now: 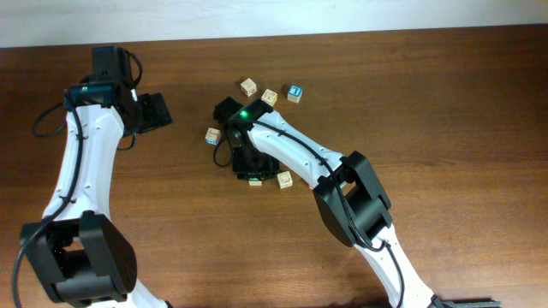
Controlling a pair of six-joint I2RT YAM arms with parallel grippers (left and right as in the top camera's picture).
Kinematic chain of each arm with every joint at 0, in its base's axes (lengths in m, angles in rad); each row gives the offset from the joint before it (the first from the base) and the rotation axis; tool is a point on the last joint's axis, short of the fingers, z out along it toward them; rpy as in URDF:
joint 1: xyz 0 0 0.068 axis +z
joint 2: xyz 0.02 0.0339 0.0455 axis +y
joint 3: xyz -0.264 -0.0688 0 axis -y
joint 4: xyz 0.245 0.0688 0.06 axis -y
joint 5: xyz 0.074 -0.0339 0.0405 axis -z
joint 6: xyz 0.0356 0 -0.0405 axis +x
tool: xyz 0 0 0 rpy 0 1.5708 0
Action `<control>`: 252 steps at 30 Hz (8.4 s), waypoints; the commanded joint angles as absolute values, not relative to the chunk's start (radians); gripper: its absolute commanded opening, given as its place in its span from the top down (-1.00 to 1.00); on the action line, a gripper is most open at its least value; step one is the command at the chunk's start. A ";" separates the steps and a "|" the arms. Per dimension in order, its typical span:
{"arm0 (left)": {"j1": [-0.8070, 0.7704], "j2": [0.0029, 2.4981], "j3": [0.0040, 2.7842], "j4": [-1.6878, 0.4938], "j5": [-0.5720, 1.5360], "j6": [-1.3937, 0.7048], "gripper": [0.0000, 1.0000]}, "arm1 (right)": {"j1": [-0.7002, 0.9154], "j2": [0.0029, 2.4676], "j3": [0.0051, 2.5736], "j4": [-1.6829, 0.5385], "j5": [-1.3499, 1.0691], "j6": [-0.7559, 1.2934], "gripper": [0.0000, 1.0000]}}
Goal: Rotate 5 blocks
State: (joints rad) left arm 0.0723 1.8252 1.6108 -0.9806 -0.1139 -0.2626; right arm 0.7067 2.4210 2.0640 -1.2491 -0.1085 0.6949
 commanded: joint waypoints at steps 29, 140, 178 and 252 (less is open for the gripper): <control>0.070 1.835 1.626 -0.982 -0.128 -0.276 -0.98 | 0.668 2.411 2.312 -1.081 -0.123 0.516 -0.35; 0.324 1.739 1.782 -1.097 -0.102 -0.485 -0.98 | 0.517 2.428 2.659 -1.626 0.103 0.213 -0.27; 0.324 1.739 1.782 -1.097 -0.102 -0.485 -0.98 | 0.433 2.458 2.131 -0.990 -0.150 -0.008 0.14; 0.324 1.739 1.782 -1.097 -0.102 -0.485 -0.98 | 0.437 2.398 2.516 -1.404 -0.072 0.175 0.39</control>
